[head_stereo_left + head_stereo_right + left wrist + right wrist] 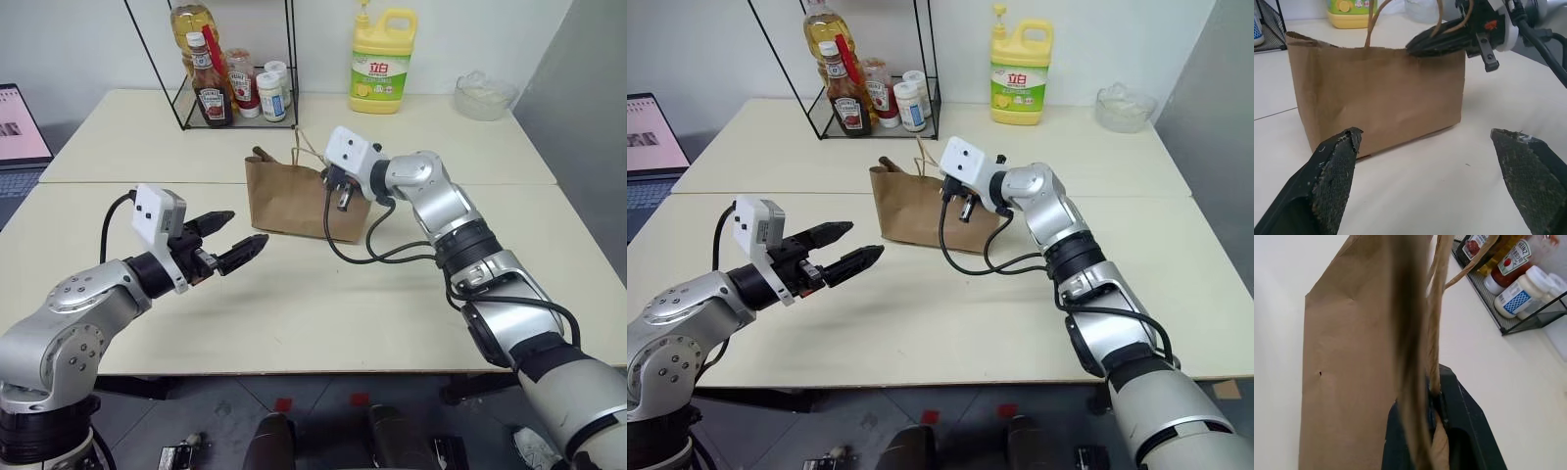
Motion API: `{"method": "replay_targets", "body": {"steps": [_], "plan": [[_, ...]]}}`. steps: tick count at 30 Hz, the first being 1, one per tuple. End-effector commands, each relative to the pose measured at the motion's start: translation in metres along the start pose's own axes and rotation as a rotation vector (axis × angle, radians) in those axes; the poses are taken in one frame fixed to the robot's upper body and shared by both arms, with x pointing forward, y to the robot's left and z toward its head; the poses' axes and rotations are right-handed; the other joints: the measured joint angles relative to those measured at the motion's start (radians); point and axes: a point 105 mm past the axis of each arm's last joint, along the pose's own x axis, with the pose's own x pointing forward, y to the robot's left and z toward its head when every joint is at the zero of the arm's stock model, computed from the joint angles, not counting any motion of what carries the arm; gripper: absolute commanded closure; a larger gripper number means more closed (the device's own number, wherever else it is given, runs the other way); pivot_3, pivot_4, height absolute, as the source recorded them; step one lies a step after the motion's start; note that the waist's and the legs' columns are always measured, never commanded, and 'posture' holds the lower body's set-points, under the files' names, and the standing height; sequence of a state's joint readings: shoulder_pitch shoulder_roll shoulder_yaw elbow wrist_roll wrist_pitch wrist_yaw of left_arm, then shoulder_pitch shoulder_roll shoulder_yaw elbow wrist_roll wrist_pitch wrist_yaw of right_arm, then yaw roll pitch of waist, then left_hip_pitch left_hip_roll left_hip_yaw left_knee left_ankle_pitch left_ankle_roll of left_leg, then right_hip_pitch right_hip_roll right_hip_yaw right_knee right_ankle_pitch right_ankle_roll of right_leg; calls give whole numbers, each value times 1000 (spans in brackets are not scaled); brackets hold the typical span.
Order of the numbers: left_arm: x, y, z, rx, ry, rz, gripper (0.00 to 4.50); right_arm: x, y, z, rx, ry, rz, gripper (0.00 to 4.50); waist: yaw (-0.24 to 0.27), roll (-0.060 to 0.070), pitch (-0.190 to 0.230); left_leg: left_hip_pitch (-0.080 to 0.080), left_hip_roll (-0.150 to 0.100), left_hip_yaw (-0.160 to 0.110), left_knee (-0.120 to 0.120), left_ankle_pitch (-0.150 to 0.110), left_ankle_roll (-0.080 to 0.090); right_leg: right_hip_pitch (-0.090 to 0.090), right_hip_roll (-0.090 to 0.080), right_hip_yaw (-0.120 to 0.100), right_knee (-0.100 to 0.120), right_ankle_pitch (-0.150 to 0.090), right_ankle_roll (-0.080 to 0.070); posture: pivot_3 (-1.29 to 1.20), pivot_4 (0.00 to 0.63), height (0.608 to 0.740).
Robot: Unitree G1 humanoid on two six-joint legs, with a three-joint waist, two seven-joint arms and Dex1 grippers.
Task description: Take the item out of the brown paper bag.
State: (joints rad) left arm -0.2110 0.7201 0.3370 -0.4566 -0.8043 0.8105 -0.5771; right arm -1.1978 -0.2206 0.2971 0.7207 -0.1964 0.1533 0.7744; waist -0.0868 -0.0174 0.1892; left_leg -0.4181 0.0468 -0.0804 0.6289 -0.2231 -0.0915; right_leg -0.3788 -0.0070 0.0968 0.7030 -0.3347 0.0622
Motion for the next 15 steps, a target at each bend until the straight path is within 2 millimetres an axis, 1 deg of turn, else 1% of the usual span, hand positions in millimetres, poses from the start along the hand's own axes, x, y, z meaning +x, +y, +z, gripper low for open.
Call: {"method": "replay_targets", "body": {"steps": [1, 2, 3, 6, 9, 13, 14, 15], "plan": [[1, 0, 10, 40, -32, -2, 0, -1, 0, 6, -17, -34, 5, 4448, 0, 0, 0, 0, 0, 0, 0, 0, 0, 0, 0, 0, 0, 0, 0, 0, 150, 740], [1, 0, 10, 40, -32, -2, 0, -1, 3, 7, -6, -43, 20, 4059, 0, 0, 0, 0, 0, 0, 0, 0, 0, 0, 0, 0, 0, 0, 0, 0, 150, 740], [1, 0, 10, 41, -31, -2, 0, -2, 6, 9, 5, -57, 42, 3864, 0, 0, 0, 0, 0, 0, 0, 0, 0, 0, 0, 0, 0, 0, 0, 0, 150, 740], [0, 1, 10, 41, -28, -2, 0, -6, 9, 14, 18, -86, 68, 2848, 1, 0, 0, 0, 0, 0, 0, 0, 0, 0, 0, 0, 0, 0, 0, 0, 150, 740], [1, 2, 10, 43, -25, -6, 0, -15, 8, 24, 23, -125, 84, 1749, 1, 0, 0, 0, 0, 0, 0, 0, 0, 0, 0, 0, 0, 0, 0, 0, 150, 740], [3, 5, 12, 53, -21, -14, 0, -31, 2, 36, 36, -167, 71, 331, 3, 0, 0, 0, 0, 0, 0, 0, 0, 0, 0, 0, 0, 0, 0, 0, 150, 740], [3, 6, 13, 55, -20, -16, 0, -37, 0, 38, 43, -177, 58, 31, 3, 0, 0, 0, 0, 0, 0, 0, 0, 0, 0, 0, 0, 0, 0, 0, 150, 740], [3, 7, 13, 58, -18, -18, 0, -42, -3, 40, 48, -185, 47, 31, 4, 0, 0, 0, 0, 0, 0, 0, 0, 0, 0, 0, 0, 0, 0, 0, 150, 740]]}}
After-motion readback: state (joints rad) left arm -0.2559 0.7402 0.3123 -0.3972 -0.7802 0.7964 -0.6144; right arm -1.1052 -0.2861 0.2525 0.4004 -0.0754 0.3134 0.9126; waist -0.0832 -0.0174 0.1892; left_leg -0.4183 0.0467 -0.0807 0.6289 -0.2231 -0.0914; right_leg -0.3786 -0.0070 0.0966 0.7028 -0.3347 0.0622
